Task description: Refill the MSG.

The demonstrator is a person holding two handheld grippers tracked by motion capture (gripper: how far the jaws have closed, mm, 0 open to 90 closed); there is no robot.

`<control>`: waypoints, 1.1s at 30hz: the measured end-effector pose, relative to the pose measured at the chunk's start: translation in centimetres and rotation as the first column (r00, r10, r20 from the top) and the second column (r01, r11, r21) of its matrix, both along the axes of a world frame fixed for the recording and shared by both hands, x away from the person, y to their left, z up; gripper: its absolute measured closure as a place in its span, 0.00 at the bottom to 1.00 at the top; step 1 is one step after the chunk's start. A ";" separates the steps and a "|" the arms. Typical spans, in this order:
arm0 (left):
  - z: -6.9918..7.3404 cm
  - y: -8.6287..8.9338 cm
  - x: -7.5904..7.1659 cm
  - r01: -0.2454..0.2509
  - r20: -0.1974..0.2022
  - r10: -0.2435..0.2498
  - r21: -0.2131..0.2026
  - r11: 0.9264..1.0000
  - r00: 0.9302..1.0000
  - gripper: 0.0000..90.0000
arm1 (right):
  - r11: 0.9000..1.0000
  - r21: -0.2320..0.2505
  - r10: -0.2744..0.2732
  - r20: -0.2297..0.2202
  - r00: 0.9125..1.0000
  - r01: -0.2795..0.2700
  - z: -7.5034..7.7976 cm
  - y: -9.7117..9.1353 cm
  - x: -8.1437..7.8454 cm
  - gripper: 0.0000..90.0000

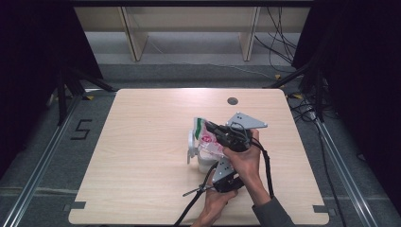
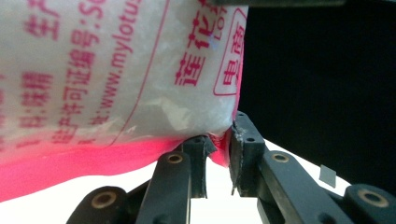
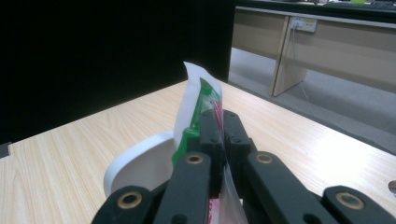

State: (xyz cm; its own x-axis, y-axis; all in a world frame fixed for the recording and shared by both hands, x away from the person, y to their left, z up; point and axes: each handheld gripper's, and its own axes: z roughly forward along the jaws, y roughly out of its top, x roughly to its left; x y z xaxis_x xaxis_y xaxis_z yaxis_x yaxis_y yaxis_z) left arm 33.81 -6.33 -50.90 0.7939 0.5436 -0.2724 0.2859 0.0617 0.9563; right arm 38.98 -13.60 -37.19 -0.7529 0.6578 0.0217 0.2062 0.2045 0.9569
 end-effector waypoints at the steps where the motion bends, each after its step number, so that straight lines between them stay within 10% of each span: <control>1: 0.0 0.0 0.0 0.001 0.000 -0.001 0.000 1.000 1.000 0.87 | 1.000 0.005 0.005 0.003 1.000 -0.005 0.0 0.0 0.0 1.00; 33: -0.1 0.0 0.0 0.002 -0.001 -0.002 0.005 1.000 1.000 0.87 | 1.000 0.002 -0.007 0.007 1.000 0.007 0.1 -0.3 0.1 1.00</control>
